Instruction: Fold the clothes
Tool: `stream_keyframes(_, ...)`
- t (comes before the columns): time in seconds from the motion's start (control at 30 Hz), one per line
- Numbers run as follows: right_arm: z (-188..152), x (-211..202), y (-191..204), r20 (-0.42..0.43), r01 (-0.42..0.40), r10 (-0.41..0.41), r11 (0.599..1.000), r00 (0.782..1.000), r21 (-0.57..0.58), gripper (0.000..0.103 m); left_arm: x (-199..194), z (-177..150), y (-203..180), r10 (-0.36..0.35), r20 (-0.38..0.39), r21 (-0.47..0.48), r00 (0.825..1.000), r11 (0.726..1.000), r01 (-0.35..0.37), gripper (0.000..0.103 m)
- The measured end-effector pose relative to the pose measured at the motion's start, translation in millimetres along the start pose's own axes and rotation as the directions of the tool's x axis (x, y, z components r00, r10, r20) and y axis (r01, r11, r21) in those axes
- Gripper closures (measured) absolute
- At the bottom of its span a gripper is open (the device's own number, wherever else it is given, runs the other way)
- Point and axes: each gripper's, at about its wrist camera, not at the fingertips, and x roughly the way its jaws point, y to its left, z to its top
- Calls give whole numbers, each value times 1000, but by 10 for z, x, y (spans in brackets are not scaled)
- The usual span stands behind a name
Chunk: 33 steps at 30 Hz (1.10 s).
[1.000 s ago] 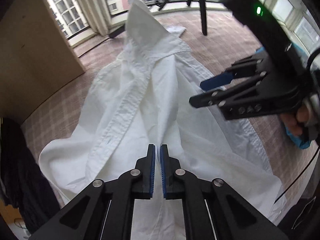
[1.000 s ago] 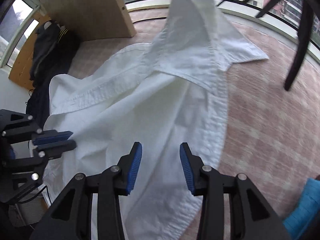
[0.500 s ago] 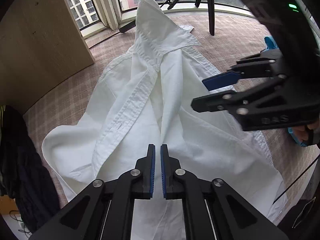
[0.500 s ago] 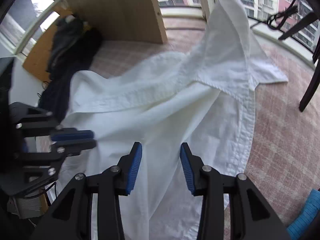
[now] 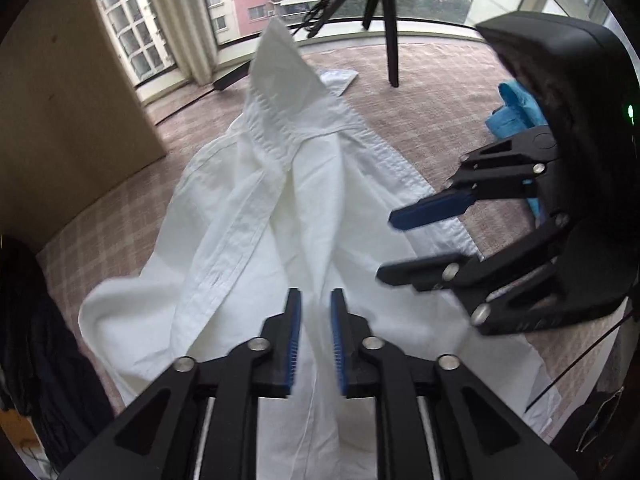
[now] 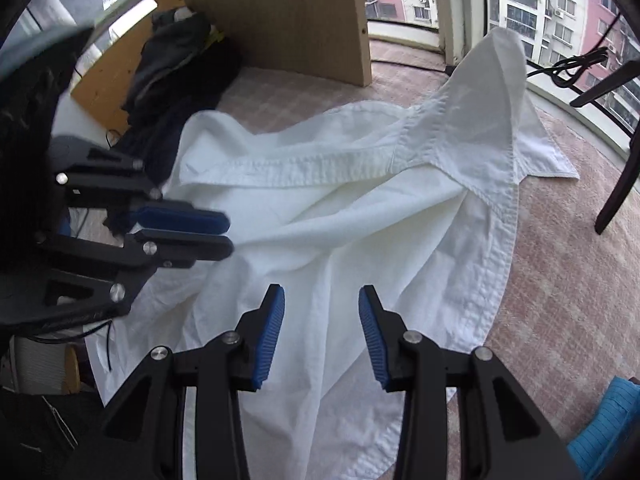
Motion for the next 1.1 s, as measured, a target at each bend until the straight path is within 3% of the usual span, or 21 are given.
stream_keyframes(0.1,21,133,-8,-44,11,-12,1000,999,-15,72,148,124,-42,-4,-28,32,1000,999,5,79)
stream_keyframes(0.2,-4,260,-110,-74,-20,22,999,997,26,74,290,172,25,39,-65,41,997,999,-36,93)
stream_keyframes(0.3,4,360,-180,-75,-53,57,997,996,57,74,331,170,95,36,-78,36,996,999,-34,94)
stream_keyframes(0.43,1,428,-285,-53,-107,114,988,992,113,100,289,157,201,4,-68,-8,998,1000,-5,90)
stream_keyframes(0.5,-40,399,-310,-42,-118,124,984,991,133,101,235,151,209,2,-58,-7,998,1000,-3,90)
stream_keyframes(0.57,-128,243,-353,-3,-114,116,978,993,172,102,149,138,192,7,-42,9,999,1000,-7,90)
stream_keyframes(0.67,-406,-216,-573,129,-168,135,939,982,300,102,1,132,170,-2,-10,21,1000,1000,2,86)
stream_keyframes(0.77,-812,-697,-845,273,-182,63,881,960,437,102,-75,159,145,-10,10,30,1000,999,10,83)
stream_keyframes(0.8,-917,-712,-925,269,-167,37,861,963,481,102,-75,177,115,-16,11,39,1000,999,16,83)
stream_keyframes(0.9,-995,-421,-1038,112,-101,49,840,993,533,98,19,256,38,-9,-4,55,1000,998,9,82)
stream_keyframes(1.0,-896,-420,-1016,80,-16,-31,854,996,519,93,120,316,30,-19,-20,51,1000,998,20,82)
stream_keyframes(1.03,-826,-449,-999,80,14,-63,865,995,502,88,151,346,41,-21,-25,52,999,998,22,82)
stream_keyframes(1.1,-634,-485,-934,86,57,-105,896,991,439,87,199,433,66,0,-16,51,1000,999,1,82)
